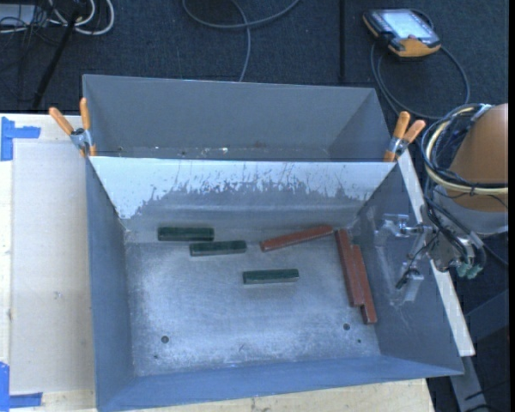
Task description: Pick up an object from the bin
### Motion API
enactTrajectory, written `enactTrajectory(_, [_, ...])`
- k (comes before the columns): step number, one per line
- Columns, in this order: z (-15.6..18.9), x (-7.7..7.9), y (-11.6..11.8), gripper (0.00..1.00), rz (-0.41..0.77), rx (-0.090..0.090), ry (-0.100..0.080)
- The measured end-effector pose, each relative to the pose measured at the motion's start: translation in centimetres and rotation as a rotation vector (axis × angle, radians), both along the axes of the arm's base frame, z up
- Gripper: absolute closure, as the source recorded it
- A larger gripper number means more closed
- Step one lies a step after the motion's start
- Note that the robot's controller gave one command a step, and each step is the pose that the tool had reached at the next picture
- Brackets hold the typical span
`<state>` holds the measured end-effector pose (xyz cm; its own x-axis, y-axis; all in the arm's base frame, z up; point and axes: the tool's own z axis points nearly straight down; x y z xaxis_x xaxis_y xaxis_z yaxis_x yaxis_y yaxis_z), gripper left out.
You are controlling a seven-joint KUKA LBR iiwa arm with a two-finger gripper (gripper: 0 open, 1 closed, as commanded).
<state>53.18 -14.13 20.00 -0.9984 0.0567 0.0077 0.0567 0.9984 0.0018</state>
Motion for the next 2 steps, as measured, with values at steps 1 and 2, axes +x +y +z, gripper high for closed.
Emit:
enactTrajectory(1, [-0.5, -2.2, -0.7, 0.00, 0.182, -0.005, -0.017])
enactTrajectory(2, [-2.6, -2.5, -0.9, 0.00, 0.238, -0.002, -0.008])
